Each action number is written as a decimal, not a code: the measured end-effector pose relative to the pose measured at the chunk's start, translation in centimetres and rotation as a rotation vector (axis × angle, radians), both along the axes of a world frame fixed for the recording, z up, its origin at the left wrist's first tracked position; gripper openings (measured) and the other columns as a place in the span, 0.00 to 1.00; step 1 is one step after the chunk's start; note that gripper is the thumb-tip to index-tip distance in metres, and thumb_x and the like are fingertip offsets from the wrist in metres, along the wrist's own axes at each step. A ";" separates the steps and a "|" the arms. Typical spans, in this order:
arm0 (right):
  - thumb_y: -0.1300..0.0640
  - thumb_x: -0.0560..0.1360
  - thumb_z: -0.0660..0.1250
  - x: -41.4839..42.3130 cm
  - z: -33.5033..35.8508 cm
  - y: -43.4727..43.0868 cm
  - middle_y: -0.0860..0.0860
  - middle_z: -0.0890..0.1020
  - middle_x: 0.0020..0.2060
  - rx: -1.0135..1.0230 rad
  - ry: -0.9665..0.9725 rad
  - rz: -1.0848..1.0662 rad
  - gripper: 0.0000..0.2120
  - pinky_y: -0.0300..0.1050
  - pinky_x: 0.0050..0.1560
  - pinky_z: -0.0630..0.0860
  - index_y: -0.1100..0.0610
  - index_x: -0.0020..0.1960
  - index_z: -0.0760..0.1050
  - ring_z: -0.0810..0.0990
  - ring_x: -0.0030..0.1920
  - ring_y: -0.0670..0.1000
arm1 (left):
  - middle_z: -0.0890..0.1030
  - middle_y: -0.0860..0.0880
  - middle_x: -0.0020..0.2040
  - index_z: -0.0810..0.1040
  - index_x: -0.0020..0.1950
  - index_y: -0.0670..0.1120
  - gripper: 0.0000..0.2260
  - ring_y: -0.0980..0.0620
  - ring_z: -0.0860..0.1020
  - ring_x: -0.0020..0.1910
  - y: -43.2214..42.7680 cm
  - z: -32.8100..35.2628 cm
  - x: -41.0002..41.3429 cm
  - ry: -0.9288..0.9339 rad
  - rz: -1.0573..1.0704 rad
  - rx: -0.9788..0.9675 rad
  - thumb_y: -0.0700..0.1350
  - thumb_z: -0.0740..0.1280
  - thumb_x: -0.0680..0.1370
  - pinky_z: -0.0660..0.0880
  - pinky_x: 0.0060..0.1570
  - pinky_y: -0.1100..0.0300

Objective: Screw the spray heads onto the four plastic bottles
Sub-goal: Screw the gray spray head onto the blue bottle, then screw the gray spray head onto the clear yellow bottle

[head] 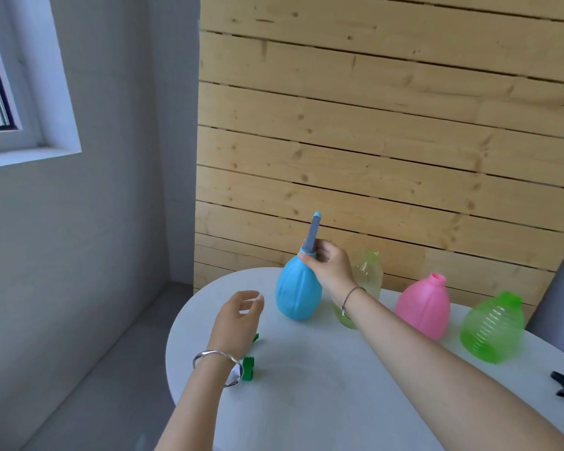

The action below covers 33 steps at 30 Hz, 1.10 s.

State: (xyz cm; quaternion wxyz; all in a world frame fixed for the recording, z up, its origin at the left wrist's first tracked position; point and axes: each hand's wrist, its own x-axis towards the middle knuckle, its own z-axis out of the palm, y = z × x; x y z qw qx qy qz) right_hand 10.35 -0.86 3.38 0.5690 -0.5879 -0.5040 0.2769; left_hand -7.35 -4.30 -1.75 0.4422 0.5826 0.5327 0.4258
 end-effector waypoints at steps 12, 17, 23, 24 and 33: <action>0.66 0.72 0.69 0.2 -1.0 1.5 0.53 0.81 0.49 -0.016 0.001 0.050 0.11 0.49 0.61 0.74 0.60 0.54 0.77 0.79 0.51 0.51 | 0.79 0.46 0.58 0.75 0.63 0.47 0.14 0.47 0.78 0.54 -0.2 0.1 0.6 0.008 -0.017 -0.028 0.50 0.61 0.80 0.71 0.50 0.59; 0.64 0.73 0.69 0.4 -1.2 1.4 0.51 0.81 0.49 -0.006 0.005 0.045 0.09 0.49 0.61 0.74 0.55 0.51 0.76 0.79 0.52 0.51 | 0.79 0.46 0.59 0.74 0.64 0.47 0.15 0.49 0.76 0.52 -0.2 0.2 0.9 0.034 -0.030 -0.009 0.49 0.61 0.80 0.71 0.42 0.62; 0.62 0.73 0.70 0.5 -1.4 1.3 0.49 0.81 0.48 -0.014 -0.008 0.037 0.09 0.49 0.61 0.75 0.53 0.50 0.75 0.79 0.52 0.51 | 0.78 0.46 0.61 0.73 0.65 0.47 0.16 0.50 0.75 0.53 -0.2 0.2 1.1 0.061 -0.030 -0.008 0.50 0.60 0.80 0.71 0.46 0.62; 0.62 0.73 0.69 0.5 -1.4 1.3 0.48 0.81 0.48 -0.018 -0.012 0.038 0.09 0.50 0.61 0.75 0.53 0.50 0.75 0.79 0.52 0.51 | 0.78 0.46 0.62 0.73 0.66 0.47 0.16 0.50 0.75 0.54 -0.2 0.2 1.2 0.057 -0.033 -0.010 0.50 0.60 0.80 0.71 0.46 0.62; 0.60 0.74 0.68 0.9 -0.9 1.0 0.50 0.79 0.52 -0.074 -0.065 0.066 0.10 0.49 0.62 0.74 0.54 0.56 0.74 0.78 0.59 0.55 | 0.78 0.48 0.57 0.73 0.64 0.48 0.14 0.49 0.76 0.52 -0.3 0.1 1.7 0.039 -0.054 -0.032 0.50 0.61 0.80 0.71 0.36 0.67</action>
